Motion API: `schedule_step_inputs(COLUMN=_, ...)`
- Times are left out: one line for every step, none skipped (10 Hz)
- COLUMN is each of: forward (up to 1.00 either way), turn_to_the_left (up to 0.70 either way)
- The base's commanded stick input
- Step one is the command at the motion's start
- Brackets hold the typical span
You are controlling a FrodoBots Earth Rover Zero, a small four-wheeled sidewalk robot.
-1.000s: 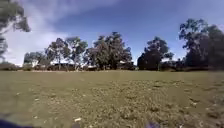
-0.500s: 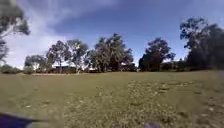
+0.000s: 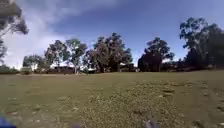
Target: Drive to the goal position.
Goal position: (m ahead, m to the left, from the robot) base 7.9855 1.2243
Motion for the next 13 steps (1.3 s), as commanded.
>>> schedule_step_inputs(forward=0.7, turn_to_the_left=0.0)
schedule_step_inputs(forward=0.7, turn_to_the_left=0.0)
schedule_step_inputs(forward=0.7, turn_to_the_left=0.0)
schedule_step_inputs(forward=0.7, turn_to_the_left=0.0)
schedule_step_inputs(forward=0.7, turn_to_the_left=0.0)
schedule_step_inputs(forward=0.7, turn_to_the_left=0.0)
schedule_step_inputs(forward=0.7, turn_to_the_left=0.0)
schedule_step_inputs(forward=0.7, turn_to_the_left=0.0)
schedule_step_inputs(forward=0.7, turn_to_the_left=0.0)
schedule_step_inputs(forward=0.7, turn_to_the_left=0.0)
schedule_step_inputs(forward=0.7, turn_to_the_left=0.0)
schedule_step_inputs(forward=0.7, turn_to_the_left=0.0)
schedule_step_inputs(forward=0.7, turn_to_the_left=0.0)
